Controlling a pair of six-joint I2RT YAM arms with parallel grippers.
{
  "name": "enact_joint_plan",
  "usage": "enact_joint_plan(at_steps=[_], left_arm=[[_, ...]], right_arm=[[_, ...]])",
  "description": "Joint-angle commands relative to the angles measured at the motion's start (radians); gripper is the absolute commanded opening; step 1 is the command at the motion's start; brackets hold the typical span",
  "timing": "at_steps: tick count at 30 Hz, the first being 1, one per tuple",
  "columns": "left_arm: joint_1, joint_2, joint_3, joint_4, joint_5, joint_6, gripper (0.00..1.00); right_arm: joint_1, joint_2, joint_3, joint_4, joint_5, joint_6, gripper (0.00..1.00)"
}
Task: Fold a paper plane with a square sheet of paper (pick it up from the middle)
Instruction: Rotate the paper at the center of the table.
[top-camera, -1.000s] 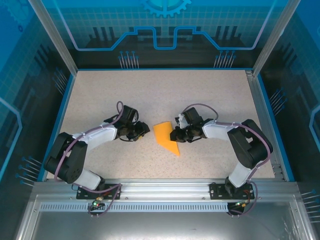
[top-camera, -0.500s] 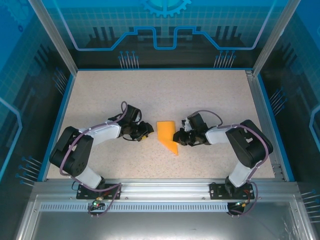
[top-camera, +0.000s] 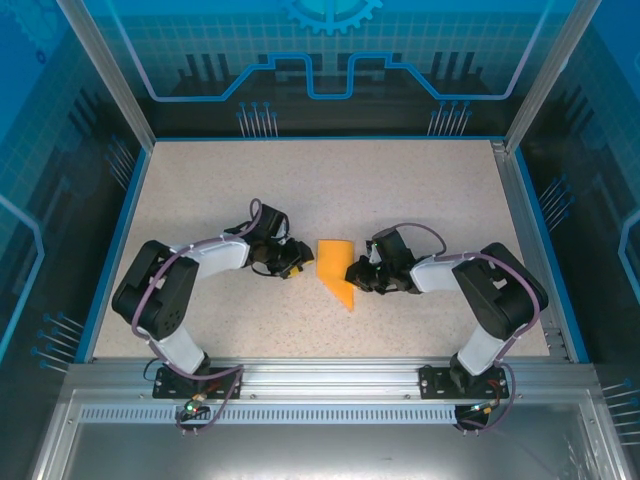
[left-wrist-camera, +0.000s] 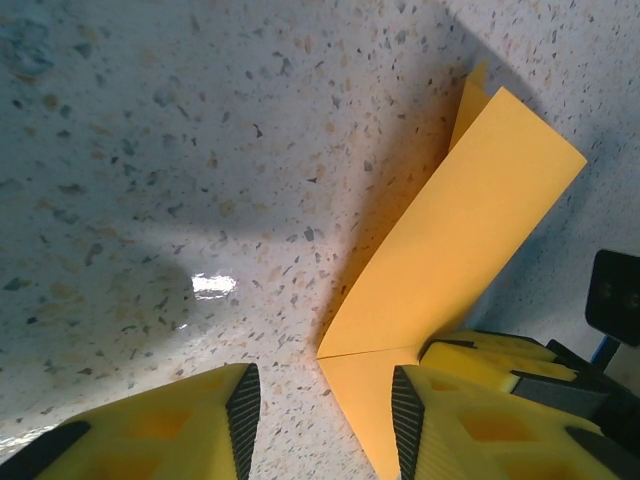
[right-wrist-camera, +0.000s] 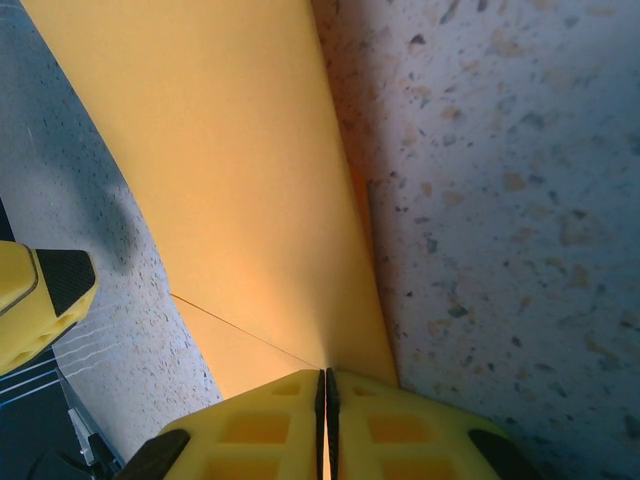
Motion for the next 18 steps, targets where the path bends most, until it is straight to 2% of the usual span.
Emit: enact_joint_plan(at_steps=[1, 11, 18], left_arm=[[-0.003, 0.015, 0.026, 0.005, 0.032, -0.012, 0.43], [-0.002, 0.062, 0.053, 0.021, 0.051, -0.011, 0.43], [-0.003, 0.113, 0.042, 0.106, 0.105, -0.058, 0.43]], right_arm=[[0.024, 0.048, -0.006, -0.071, 0.052, -0.013, 0.13], [-0.002, 0.048, 0.006, -0.095, 0.025, -0.043, 0.13], [-0.013, 0.052, 0.01, -0.103, 0.017, -0.051, 0.13]])
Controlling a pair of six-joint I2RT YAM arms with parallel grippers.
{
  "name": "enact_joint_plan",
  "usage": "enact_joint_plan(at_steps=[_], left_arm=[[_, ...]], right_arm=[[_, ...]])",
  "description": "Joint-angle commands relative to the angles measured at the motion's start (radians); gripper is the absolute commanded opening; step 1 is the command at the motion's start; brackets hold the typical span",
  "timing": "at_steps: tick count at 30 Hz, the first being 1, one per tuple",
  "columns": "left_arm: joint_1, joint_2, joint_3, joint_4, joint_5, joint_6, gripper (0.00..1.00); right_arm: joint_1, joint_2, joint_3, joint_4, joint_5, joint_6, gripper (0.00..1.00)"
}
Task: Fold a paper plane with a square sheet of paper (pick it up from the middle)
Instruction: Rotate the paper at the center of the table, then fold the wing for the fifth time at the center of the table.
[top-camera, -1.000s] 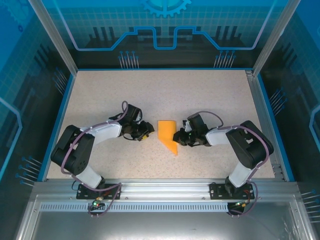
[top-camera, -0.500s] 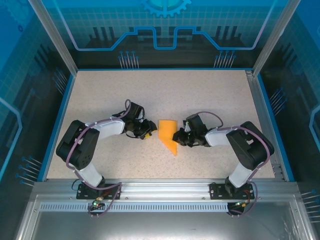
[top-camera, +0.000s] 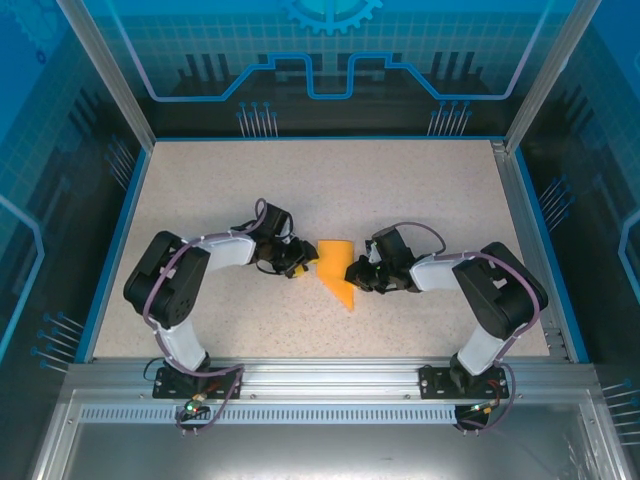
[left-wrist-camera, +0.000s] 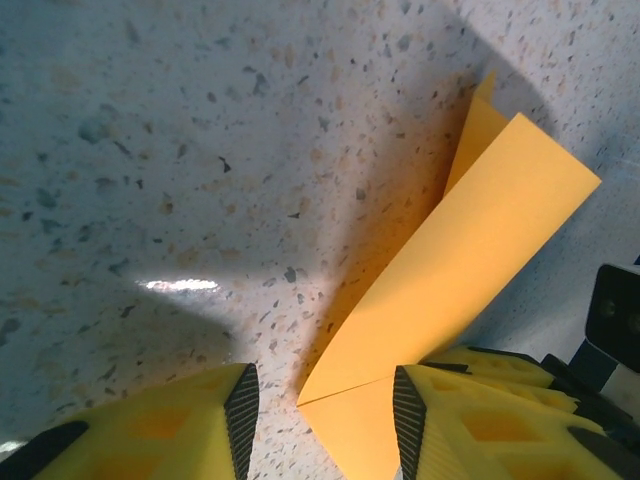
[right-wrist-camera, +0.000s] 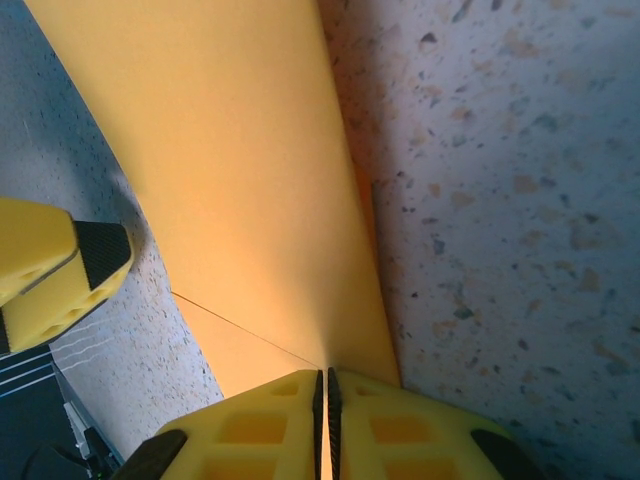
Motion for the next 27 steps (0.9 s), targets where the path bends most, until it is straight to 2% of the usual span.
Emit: enact_joint_plan(at_steps=[1, 8, 14, 19, 27], left_arm=[[-0.003, 0.026, 0.01, 0.059, 0.053, -0.032, 0.43], [-0.003, 0.06, 0.054, 0.057, 0.075, -0.003, 0.44], [-0.002, 0.087, 0.098, 0.017, 0.054, 0.03, 0.44], [-0.003, 0.107, 0.127, -0.005, 0.041, 0.049, 0.44], [-0.002, 0.128, 0.148, 0.009, 0.072, 0.053, 0.44]], right_arm=[[-0.007, 0.052, -0.003, -0.08, 0.028, -0.029, 0.13], [-0.018, 0.035, -0.02, -0.075, 0.026, -0.033, 0.13], [-0.03, -0.036, -0.017, -0.055, -0.005, -0.079, 0.23], [-0.044, -0.069, 0.002, -0.104, -0.003, -0.117, 0.22], [-0.056, -0.016, 0.007, -0.13, -0.004, -0.115, 0.18]])
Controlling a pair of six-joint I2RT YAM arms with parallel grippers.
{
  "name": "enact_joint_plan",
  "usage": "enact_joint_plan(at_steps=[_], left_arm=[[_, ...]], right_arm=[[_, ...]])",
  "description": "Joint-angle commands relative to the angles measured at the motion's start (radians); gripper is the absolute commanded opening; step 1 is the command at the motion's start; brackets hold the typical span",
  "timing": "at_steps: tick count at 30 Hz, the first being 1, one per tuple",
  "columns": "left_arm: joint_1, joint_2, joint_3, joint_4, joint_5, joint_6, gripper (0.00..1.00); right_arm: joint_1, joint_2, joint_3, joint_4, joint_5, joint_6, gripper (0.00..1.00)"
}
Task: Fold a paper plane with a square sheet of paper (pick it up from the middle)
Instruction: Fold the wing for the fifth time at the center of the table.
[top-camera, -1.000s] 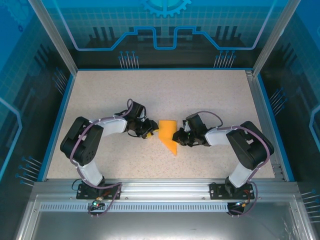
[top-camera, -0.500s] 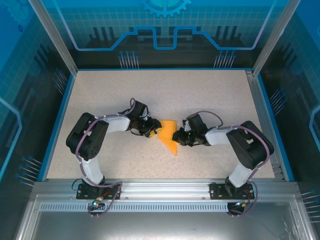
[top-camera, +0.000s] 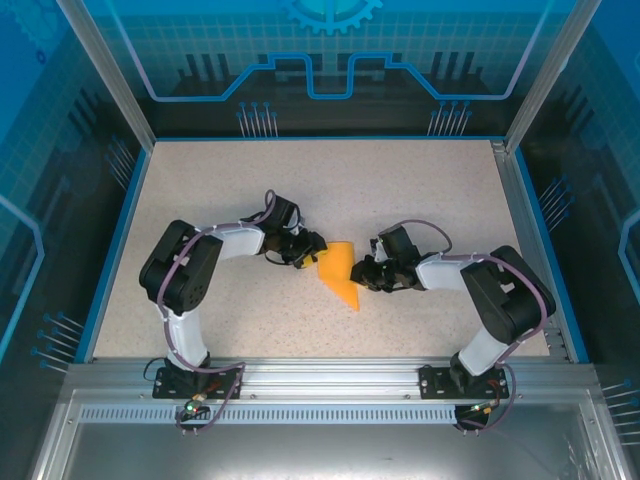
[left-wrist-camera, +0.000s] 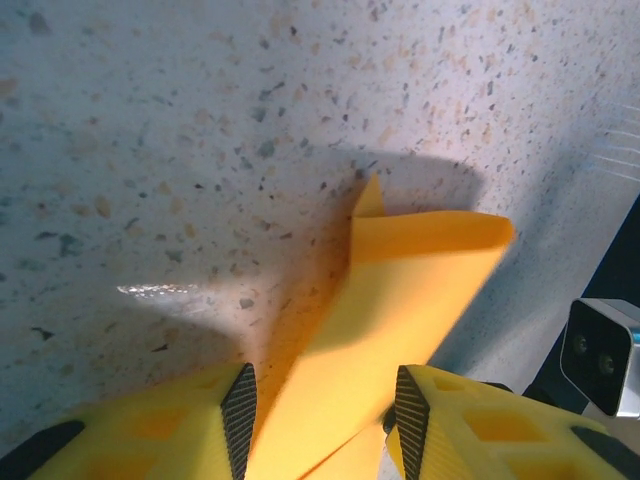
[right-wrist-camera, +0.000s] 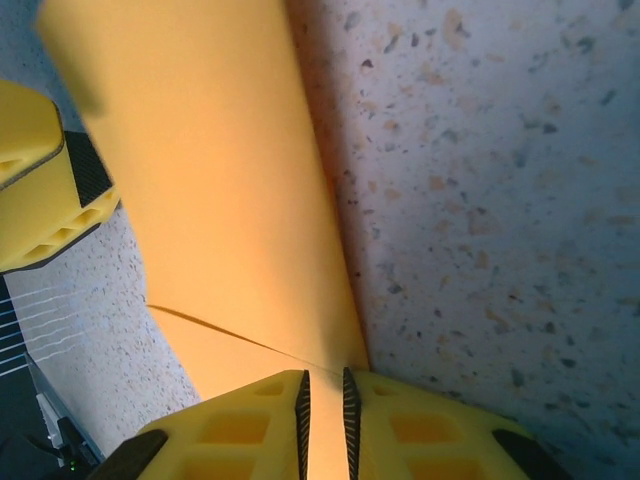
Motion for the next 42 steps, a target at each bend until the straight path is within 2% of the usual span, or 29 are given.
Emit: enact_joint_plan(at_steps=[1, 8, 18, 34, 42], left_arm=[[-0.002, 0.013, 0.031, -0.024, 0.031, 0.025, 0.44], [-0.002, 0.026, 0.042, 0.01, 0.101, 0.03, 0.43], [0.0, -0.019, 0.022, 0.064, 0.147, 0.023, 0.31], [-0.005, -0.015, -0.048, 0.17, 0.281, 0.011, 0.37], [-0.005, -0.022, -0.054, 0.155, 0.28, 0.028, 0.31]], right_arm=[[-0.013, 0.031, 0.011, -0.047, 0.009, -0.022, 0.17], [-0.013, 0.046, 0.016, -0.077, 0.027, -0.034, 0.15], [-0.015, 0.03, 0.015, -0.093, 0.04, -0.046, 0.16], [-0.015, 0.058, 0.027, -0.061, 0.015, -0.045, 0.18], [-0.015, 0.05, 0.025, -0.065, 0.014, -0.045, 0.19]])
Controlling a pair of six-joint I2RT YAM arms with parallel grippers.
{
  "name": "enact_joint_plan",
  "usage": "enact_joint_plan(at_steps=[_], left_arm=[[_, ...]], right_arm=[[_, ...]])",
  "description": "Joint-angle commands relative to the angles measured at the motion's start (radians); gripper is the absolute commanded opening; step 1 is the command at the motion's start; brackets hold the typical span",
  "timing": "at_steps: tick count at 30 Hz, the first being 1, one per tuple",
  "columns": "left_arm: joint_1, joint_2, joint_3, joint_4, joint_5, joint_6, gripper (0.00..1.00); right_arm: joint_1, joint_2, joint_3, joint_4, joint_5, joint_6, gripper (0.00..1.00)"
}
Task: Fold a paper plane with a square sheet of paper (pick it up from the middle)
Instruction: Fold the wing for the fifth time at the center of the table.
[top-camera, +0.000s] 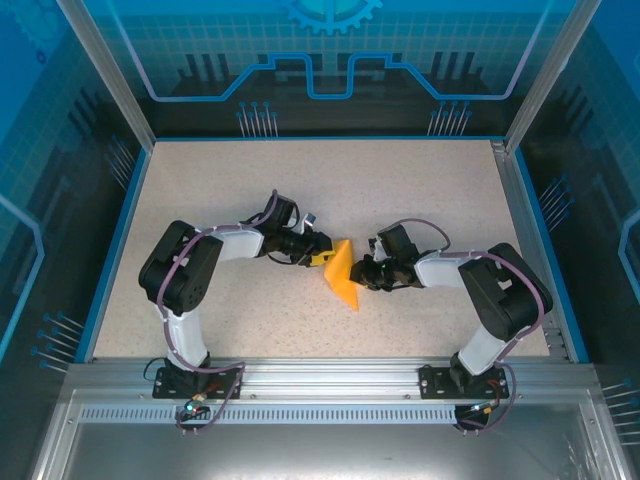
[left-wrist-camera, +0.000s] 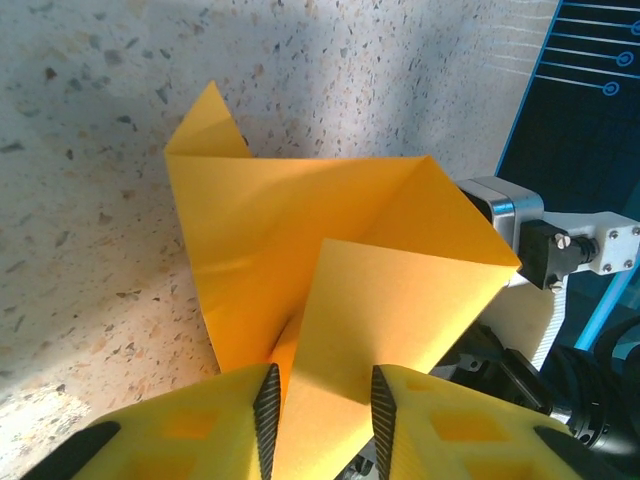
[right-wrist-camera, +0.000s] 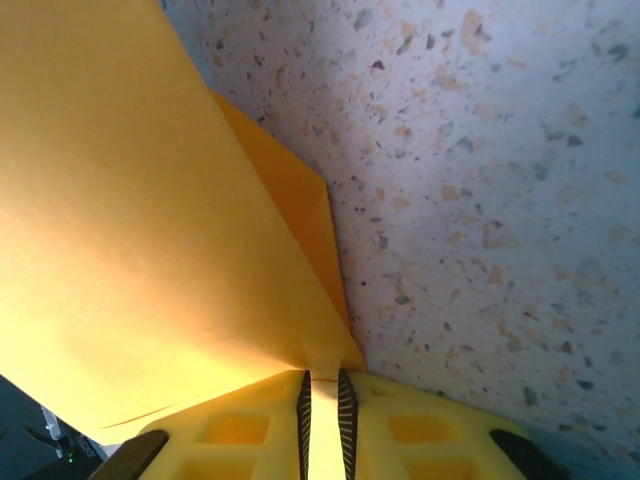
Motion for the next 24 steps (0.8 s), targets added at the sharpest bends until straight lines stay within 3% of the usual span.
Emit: enact_joint_plan(at_steps=[1, 8, 15, 24], left_arm=[[-0.005, -0.014, -0.019, 0.001, 0.033, 0.023, 0.3], [-0.004, -0.024, -0.024, 0.002, 0.009, 0.016, 0.14], [-0.007, -0.029, -0.012, -0.038, -0.036, 0.011, 0.06], [-0.007, -0.034, 0.012, -0.032, -0.041, -0.026, 0.03]], right_arm=[[-0.011, 0.028, 0.001, -0.041, 0.031, -0.02, 0.19], [-0.008, 0.01, -0.006, -0.027, 0.025, -0.023, 0.23], [-0.008, -0.066, -0.012, -0.022, 0.039, -0.049, 0.28], [0.077, -0.261, 0.003, -0.217, 0.262, -0.224, 0.42]])
